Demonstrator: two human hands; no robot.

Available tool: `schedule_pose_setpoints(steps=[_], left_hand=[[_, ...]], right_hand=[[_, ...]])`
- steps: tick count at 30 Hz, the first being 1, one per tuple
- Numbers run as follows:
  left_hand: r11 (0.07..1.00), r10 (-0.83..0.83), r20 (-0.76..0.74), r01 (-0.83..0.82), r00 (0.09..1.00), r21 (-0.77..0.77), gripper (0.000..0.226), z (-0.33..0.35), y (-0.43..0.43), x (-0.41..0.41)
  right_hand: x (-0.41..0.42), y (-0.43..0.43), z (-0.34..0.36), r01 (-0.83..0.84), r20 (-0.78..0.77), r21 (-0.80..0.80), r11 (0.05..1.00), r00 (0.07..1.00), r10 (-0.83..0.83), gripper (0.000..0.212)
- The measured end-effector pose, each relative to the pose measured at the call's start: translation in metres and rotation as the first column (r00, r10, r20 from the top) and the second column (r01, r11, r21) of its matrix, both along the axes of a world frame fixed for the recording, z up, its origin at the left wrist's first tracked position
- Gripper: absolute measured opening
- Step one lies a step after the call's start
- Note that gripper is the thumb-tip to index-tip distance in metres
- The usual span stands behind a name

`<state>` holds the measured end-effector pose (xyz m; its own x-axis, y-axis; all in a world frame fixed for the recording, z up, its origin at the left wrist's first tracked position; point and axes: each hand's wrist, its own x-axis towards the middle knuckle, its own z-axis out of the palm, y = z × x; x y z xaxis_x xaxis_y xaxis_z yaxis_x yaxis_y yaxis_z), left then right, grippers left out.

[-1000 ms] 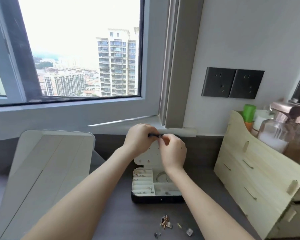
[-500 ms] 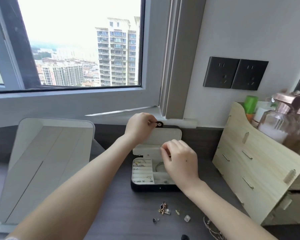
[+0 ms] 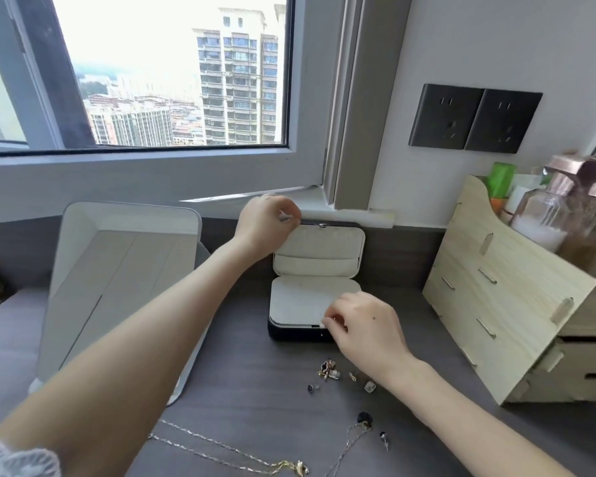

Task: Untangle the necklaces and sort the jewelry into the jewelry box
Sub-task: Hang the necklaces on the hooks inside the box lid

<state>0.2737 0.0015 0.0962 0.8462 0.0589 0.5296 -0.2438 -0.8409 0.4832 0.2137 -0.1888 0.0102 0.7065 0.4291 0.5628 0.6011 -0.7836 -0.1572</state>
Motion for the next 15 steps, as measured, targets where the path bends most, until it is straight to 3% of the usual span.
schedule_pose_setpoints(steps=[8,15], left_hand=[[0.998,-0.039,-0.006,0.039,0.999,-0.048,0.012,0.009,0.028,-0.099],[0.999,-0.035,-0.188,0.033,0.982,-0.014,0.023,-0.021,0.057,-0.205]], right_hand=[[-0.042,-0.009,0.034,0.017,-0.170,0.161,0.987,0.985,0.010,0.012],[-0.104,0.004,0.041,-0.057,-0.390,0.169,0.984,0.913,0.119,0.011]])
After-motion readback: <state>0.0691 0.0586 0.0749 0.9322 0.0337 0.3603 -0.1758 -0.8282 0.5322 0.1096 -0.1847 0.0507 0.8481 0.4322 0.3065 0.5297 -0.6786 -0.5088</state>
